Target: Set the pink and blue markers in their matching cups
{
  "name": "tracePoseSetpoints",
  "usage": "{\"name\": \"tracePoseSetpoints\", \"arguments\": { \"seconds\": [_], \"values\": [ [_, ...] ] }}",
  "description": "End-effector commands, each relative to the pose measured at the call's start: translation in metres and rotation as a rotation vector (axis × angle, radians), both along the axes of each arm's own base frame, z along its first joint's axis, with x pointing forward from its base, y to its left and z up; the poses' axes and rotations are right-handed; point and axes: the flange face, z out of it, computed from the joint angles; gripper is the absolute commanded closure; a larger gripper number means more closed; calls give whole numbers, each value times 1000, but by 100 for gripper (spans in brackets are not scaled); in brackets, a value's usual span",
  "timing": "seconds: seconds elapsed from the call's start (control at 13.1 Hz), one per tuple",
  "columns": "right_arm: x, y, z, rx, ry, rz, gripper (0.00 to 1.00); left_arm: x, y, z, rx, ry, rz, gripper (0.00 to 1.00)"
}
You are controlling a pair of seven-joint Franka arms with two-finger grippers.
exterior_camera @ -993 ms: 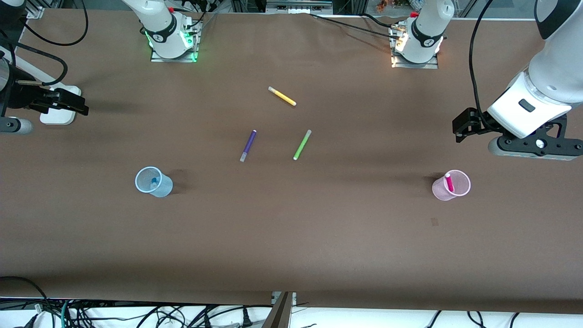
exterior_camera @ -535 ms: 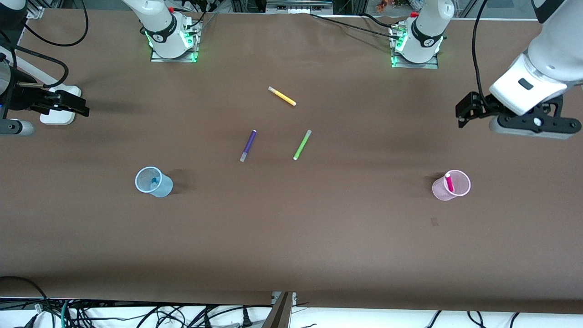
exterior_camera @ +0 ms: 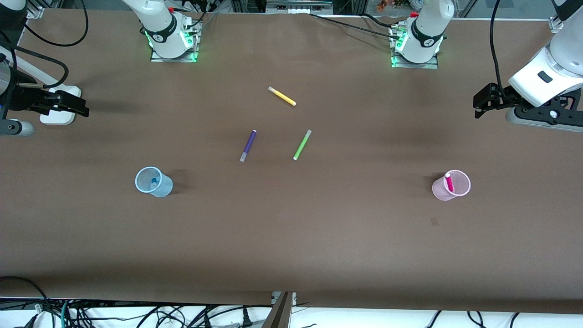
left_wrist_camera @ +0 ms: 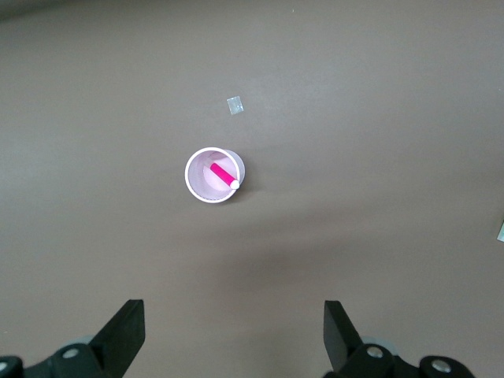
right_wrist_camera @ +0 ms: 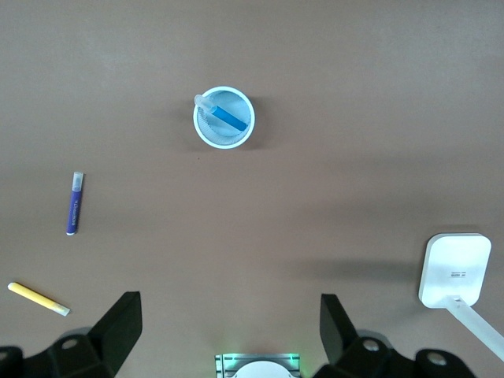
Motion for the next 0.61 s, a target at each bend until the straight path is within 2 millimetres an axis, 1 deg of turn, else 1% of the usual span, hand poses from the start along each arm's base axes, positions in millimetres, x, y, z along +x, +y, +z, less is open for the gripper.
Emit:
{"name": "tracePoseSetpoints", "arguments": {
  "seconds": [0.0, 0.53],
  "values": [
    [-1, -2, 2, 5, -8, -11, 0, -5, -2, 6, -15, -13, -17, 0],
    [0, -5, 1, -12, -7, -10, 0, -6, -2, 5, -15, -5, -18, 0]
  ]
}}
